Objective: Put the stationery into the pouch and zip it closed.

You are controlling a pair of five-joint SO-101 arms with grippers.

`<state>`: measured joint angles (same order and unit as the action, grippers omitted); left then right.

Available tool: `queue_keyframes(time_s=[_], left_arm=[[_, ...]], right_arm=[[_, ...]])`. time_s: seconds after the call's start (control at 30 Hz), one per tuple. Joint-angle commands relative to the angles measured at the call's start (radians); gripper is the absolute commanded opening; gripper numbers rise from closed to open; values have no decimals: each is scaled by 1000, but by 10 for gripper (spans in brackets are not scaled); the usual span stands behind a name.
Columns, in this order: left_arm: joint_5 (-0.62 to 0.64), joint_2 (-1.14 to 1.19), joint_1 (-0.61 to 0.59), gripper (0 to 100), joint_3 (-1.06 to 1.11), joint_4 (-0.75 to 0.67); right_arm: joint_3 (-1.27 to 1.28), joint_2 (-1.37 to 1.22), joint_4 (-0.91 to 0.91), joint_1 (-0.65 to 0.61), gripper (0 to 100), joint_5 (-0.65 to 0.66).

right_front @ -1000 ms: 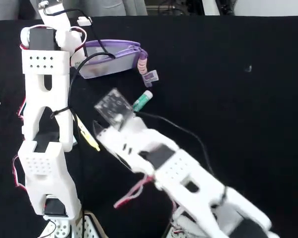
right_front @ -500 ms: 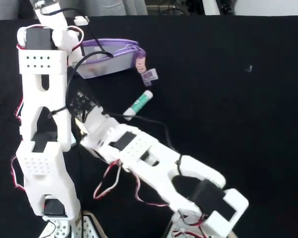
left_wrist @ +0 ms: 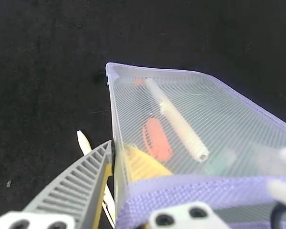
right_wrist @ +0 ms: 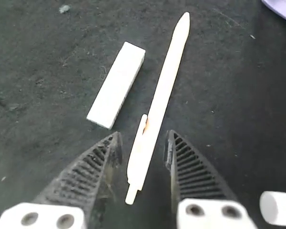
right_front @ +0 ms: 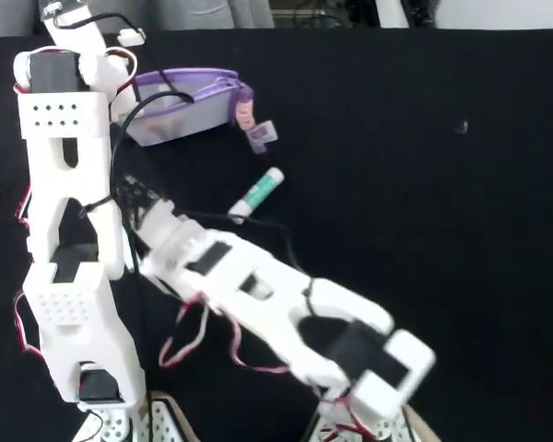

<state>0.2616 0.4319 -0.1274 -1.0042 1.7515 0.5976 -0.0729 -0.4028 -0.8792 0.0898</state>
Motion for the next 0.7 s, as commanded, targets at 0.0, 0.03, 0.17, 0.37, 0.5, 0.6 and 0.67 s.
queue_keyframes(time_s=[0.0,0.03,0.17,0.37,0.5,0.6,0.67], left_arm=[[8,-25,-21,29,-50,0],[8,-25,-21,29,-50,0],[6,-21,-42,30,-51,-3],[3,-25,-58,30,-51,-17],[3,-25,-59,30,-51,-15],[3,-25,-59,30,-51,-15],[3,-25,-61,30,-51,-15]], right_arm=[[-239,-153,-118,-17,146,-2],[-286,-188,-153,-15,145,-2],[-407,-269,-255,-12,145,6],[-535,-352,-362,-11,144,6],[-696,-453,-512,34,121,6],[-845,-549,-635,69,55,2],[-943,-610,-713,86,25,0]])
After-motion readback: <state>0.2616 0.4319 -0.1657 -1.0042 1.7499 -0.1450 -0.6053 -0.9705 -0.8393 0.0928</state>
